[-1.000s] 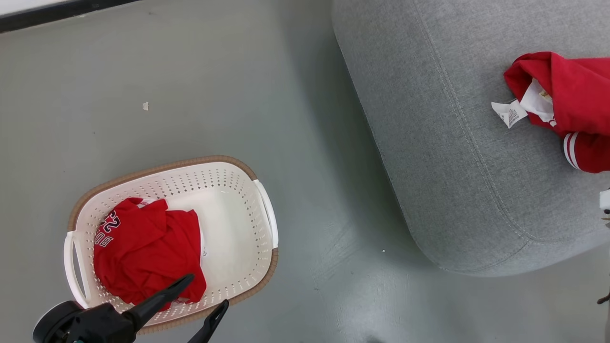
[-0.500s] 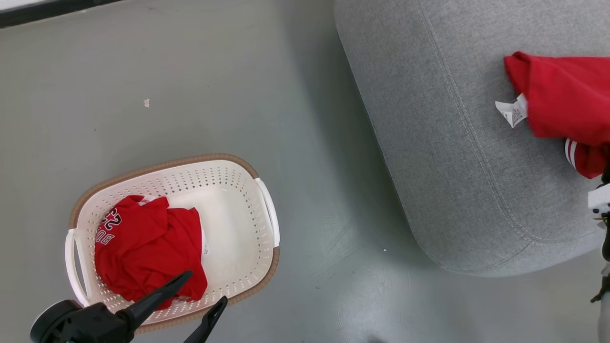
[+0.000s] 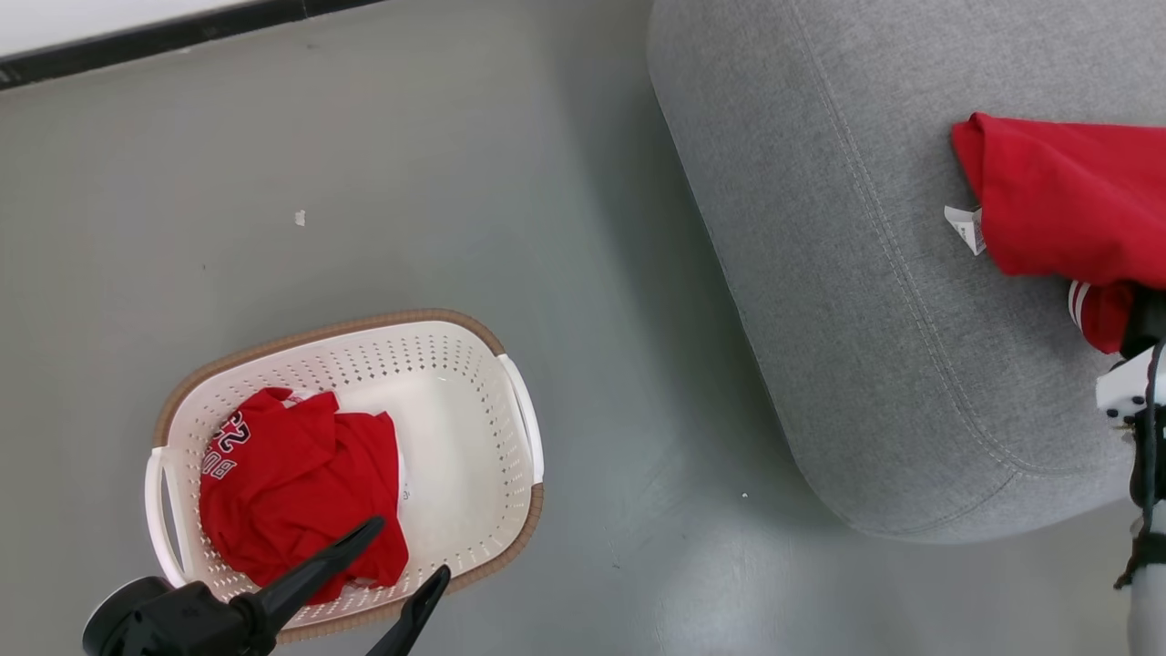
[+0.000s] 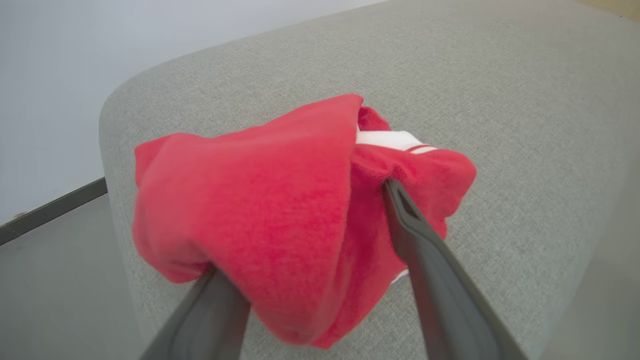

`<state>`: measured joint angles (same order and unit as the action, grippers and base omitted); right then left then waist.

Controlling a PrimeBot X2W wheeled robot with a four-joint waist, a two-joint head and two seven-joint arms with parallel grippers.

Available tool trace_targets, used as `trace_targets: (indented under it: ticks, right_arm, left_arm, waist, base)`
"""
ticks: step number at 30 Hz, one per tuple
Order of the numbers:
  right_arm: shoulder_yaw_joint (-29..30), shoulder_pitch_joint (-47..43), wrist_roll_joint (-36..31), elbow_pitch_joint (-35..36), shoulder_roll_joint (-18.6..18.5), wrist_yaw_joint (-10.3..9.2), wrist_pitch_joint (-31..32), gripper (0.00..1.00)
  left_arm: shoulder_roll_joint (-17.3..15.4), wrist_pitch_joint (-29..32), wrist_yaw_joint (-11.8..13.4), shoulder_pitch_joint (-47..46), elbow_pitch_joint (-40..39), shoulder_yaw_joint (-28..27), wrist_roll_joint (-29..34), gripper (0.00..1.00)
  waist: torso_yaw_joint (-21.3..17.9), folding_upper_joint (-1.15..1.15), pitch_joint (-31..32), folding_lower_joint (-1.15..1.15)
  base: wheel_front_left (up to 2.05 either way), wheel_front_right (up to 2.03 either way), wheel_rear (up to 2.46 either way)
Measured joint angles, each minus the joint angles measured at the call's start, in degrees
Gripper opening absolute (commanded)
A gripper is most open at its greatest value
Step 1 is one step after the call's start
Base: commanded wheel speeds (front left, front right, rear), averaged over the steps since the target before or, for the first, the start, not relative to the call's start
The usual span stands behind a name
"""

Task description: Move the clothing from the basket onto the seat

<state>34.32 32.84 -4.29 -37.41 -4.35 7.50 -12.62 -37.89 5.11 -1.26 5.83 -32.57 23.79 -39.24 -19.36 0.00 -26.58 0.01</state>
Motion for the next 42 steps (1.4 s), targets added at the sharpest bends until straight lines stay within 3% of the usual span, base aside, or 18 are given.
trace_targets:
  ticks: [13,42]
  right_arm:
    - [-2.65,-6.98,-2.92,1.71,0.62,0.01,-0.07,1.0]
    - [-7.47,-20.12,-1.7,9.1,2.34,0.01,-0.93,1.0]
  left_arm:
    - [2.87,-1.48,-1.0,-1.17,2.91,2.11,-0.57,1.0]
    - [8.5,-3.7,-1.99,-3.08,9.39,5.61,-1.08,1.0]
  waist:
    - [0.8,0.0,3.17,0.0]
    - [1.45,0.0,11.2,0.0]
  base:
    - [0.0,0.0,0.0]
    - [0.0,0.0,0.0]
